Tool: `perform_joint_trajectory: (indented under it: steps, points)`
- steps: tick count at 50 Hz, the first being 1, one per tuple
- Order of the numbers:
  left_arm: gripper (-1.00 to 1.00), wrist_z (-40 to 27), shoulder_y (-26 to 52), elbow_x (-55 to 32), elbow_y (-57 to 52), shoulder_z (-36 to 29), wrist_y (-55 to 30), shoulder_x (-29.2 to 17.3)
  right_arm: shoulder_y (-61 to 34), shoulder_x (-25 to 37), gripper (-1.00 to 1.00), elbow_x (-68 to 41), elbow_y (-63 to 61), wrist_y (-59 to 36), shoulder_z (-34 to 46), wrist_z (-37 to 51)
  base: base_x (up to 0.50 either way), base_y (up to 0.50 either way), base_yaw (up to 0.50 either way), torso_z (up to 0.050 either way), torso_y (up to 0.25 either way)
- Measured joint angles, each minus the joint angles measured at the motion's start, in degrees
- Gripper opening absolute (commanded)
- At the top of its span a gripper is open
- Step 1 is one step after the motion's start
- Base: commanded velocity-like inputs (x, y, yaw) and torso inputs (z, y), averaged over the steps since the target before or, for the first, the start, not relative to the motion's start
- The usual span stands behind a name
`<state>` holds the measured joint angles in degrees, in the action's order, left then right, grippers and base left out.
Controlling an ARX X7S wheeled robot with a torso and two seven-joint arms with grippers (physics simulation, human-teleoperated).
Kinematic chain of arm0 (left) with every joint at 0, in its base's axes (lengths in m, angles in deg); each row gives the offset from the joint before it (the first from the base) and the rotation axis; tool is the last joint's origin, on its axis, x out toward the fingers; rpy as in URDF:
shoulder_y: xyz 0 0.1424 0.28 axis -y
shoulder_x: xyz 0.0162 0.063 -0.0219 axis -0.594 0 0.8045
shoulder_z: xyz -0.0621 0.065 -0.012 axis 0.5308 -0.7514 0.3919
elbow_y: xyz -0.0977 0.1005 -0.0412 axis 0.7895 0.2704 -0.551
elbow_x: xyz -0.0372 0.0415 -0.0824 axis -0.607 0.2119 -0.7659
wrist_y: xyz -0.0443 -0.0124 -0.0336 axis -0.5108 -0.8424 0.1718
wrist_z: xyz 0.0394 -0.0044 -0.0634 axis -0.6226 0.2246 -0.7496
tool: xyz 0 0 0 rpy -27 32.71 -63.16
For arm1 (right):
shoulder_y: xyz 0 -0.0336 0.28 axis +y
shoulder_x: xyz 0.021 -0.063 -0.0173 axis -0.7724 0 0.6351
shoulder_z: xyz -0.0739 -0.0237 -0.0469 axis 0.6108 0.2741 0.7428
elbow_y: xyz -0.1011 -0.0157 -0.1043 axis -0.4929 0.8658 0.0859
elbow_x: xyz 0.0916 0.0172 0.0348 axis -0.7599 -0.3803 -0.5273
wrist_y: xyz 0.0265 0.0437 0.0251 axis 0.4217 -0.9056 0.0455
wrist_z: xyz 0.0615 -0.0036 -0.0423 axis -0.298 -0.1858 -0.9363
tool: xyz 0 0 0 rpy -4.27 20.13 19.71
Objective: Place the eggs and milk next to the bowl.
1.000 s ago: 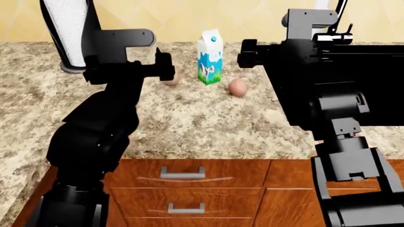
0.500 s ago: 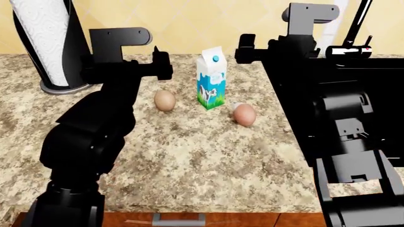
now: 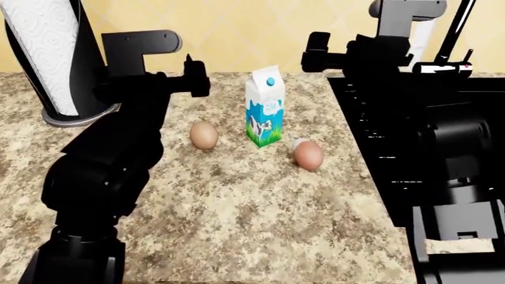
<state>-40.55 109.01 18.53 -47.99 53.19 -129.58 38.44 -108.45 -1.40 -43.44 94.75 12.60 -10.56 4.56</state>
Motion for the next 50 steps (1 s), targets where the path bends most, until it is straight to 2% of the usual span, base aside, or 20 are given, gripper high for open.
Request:
perform_joint_trajectory:
  steps: [21,50]
  points:
    - [1.0,-0.3,0.0,-1.0,-0.6,0.1,0.0,-0.5,0.2,4.6,1.0,-10.5,-17.2,-14.1,1.2,-3.9,0.0,0.0,0.0,0.0,0.0]
    - [1.0,-0.6,-0.4,-2.2,-0.2,0.9,0.3,-1.6,0.7,3.6,1.0,-12.8,-20.5,-15.0,5.0,-8.2,0.0,0.0,0.0,0.0,0.0]
